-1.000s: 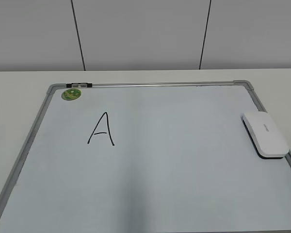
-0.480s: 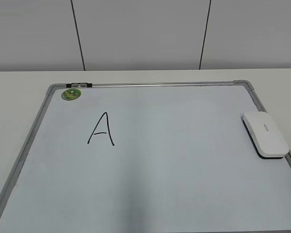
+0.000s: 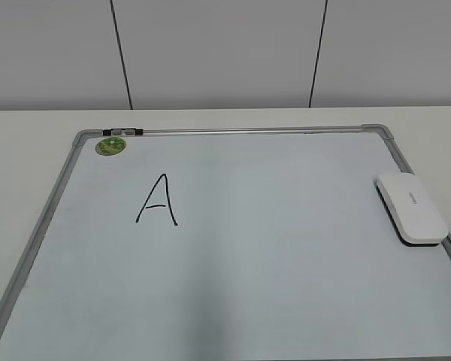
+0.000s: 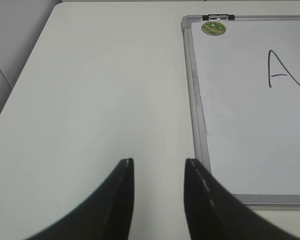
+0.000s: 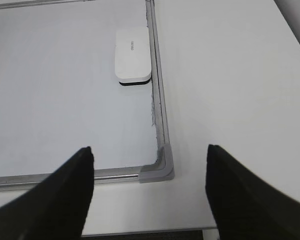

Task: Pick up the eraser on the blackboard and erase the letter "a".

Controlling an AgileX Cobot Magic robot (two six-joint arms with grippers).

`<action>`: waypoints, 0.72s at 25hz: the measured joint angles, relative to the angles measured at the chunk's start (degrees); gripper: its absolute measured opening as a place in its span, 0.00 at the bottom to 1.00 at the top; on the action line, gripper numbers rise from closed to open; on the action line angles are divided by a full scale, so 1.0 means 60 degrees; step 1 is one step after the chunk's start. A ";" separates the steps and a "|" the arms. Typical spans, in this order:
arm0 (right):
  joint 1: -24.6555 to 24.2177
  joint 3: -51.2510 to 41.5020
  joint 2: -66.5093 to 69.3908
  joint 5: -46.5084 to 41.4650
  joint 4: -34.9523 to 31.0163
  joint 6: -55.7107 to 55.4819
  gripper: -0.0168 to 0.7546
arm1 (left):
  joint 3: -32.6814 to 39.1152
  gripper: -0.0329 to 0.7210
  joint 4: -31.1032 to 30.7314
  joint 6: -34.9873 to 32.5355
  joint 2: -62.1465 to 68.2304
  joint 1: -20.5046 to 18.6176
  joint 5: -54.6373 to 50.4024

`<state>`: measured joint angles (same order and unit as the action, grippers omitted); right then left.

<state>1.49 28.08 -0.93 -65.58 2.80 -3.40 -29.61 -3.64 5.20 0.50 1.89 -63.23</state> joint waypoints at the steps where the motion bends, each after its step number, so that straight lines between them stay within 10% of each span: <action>1: 0.0000 0.0000 0.0000 0.0000 0.0000 0.0000 0.70 | 0.0000 0.37 0.0000 0.0000 0.0000 0.0000 0.0000; 18: 0.0000 0.0000 0.0000 0.0000 0.0000 0.0000 0.70 | 0.0000 0.37 0.0000 0.0000 0.0000 0.0000 0.0000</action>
<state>1.49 28.08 -0.93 -65.58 2.80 -3.40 -29.61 -3.64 5.20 0.50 1.89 -63.23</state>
